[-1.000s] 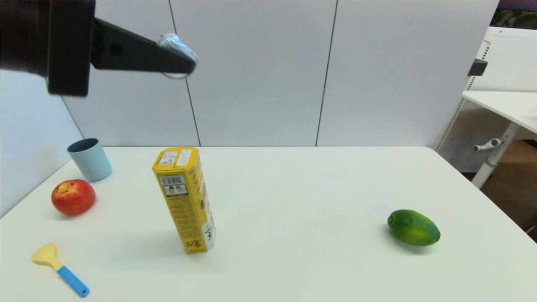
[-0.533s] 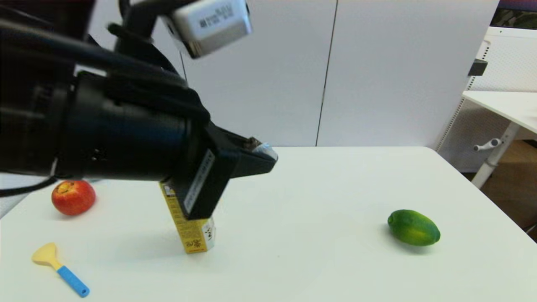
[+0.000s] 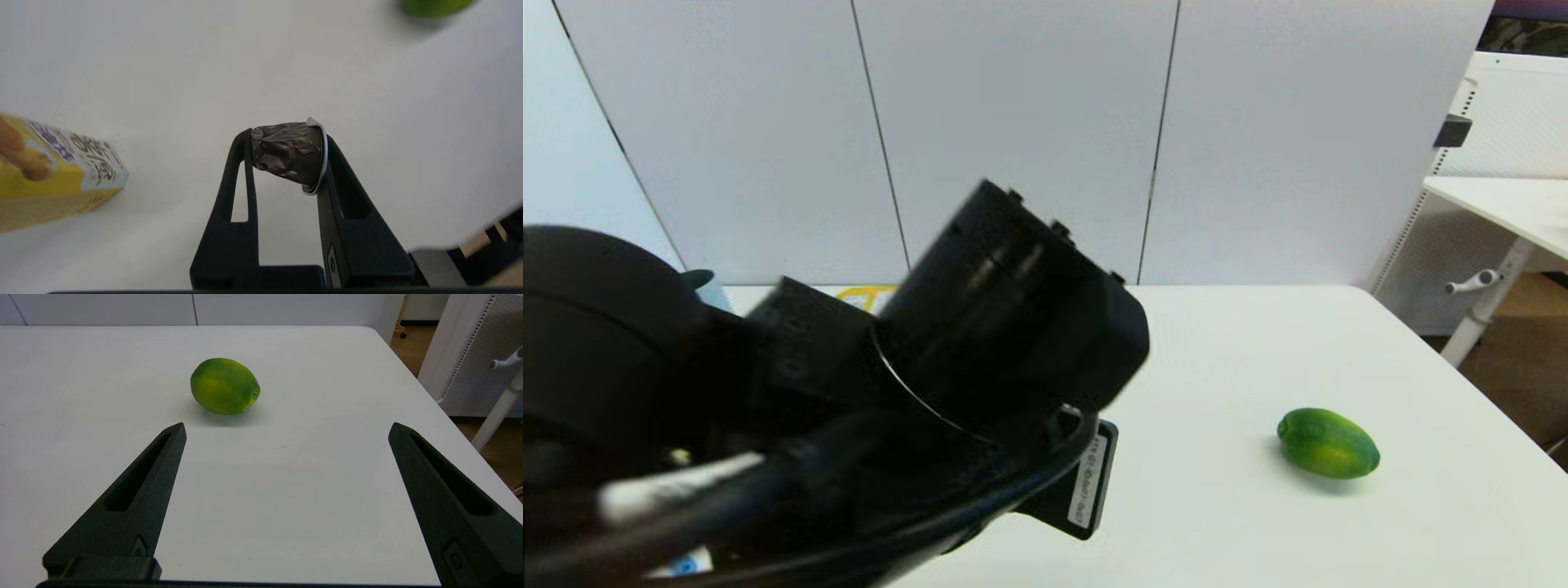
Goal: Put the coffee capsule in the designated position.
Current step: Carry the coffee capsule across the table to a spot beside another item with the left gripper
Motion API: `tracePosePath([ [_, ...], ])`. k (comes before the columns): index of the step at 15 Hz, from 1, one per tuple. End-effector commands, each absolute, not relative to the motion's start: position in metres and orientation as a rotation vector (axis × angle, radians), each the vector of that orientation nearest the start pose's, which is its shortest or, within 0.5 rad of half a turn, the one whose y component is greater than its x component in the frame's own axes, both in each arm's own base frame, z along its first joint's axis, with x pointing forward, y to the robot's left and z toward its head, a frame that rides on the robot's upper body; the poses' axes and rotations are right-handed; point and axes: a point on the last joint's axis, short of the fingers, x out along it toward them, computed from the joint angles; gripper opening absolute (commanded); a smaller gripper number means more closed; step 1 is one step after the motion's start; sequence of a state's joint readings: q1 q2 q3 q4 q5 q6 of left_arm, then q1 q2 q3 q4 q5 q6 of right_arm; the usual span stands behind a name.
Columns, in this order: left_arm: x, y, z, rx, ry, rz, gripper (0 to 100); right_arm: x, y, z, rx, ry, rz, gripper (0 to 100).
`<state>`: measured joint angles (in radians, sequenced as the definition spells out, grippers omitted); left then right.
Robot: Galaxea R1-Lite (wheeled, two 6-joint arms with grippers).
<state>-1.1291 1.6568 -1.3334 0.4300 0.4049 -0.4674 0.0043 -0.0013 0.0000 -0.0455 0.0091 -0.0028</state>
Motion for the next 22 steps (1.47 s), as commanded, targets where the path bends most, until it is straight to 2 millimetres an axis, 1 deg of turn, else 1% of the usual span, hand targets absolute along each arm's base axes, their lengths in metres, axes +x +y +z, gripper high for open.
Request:
tracePosePath([
  [1,0.151,-0.288,0.184,0.030,0.762,-0.377,0,-0.022,0.000,0.076,-0.003,-0.029,0.014,100],
  [4,0.166,-0.297,0.158,0.016,0.802,-0.297,0,-0.022,0.000,0.076,-0.003,-0.029,0.014,100],
  [6,0.181,-0.296,0.143,0.039,0.818,-0.238,0,-0.022,0.000,0.076,-0.003,-0.029,0.014,100],
  [8,0.194,-0.292,0.135,0.054,0.830,-0.198,0,-0.022,0.000,0.076,-0.003,-0.029,0.014,100],
  [10,0.202,-0.287,0.133,0.058,0.830,-0.168,0,-0.022,0.000,0.076,-0.003,-0.029,0.015,100],
  [13,0.211,-0.280,0.134,0.047,0.825,-0.138,0,-0.022,0.000,0.076,-0.003,-0.029,0.014,100],
  [19,0.214,-0.278,0.133,0.038,0.828,-0.125,0,-0.022,0.000,0.076,-0.003,-0.029,0.015,100],
  [20,0.214,-0.276,0.134,0.041,0.824,-0.117,100,-0.022,0.000,0.076,-0.003,-0.029,0.014,100],
  [22,0.215,-0.276,0.135,0.046,0.813,-0.110,100,-0.022,0.000,0.076,-0.003,-0.029,0.014,100],
])
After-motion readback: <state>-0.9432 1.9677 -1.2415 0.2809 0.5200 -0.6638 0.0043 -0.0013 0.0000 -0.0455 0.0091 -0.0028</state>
